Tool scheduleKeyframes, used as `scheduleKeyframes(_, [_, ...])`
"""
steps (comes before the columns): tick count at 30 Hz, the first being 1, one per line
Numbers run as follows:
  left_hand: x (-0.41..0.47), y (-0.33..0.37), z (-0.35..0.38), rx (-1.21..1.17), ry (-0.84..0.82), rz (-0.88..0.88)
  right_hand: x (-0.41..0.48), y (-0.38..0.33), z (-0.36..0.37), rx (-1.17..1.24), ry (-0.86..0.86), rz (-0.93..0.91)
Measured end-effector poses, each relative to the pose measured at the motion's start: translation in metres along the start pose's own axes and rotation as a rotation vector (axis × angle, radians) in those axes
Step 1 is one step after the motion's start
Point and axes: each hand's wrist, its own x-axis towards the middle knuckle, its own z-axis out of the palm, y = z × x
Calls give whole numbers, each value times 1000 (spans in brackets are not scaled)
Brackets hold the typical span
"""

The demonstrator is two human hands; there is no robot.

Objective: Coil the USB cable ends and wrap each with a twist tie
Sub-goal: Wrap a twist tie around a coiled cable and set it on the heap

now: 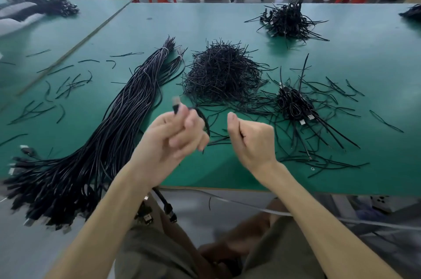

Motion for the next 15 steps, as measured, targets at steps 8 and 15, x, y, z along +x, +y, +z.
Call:
scheduleKeyframes(8, [-1,-31,-2,938,-28,-178,24,-5,-3,-94,106,-126])
scheduleKeyframes(15, [2,-48,-1,744,204,6,9,-29,3,194,16,218])
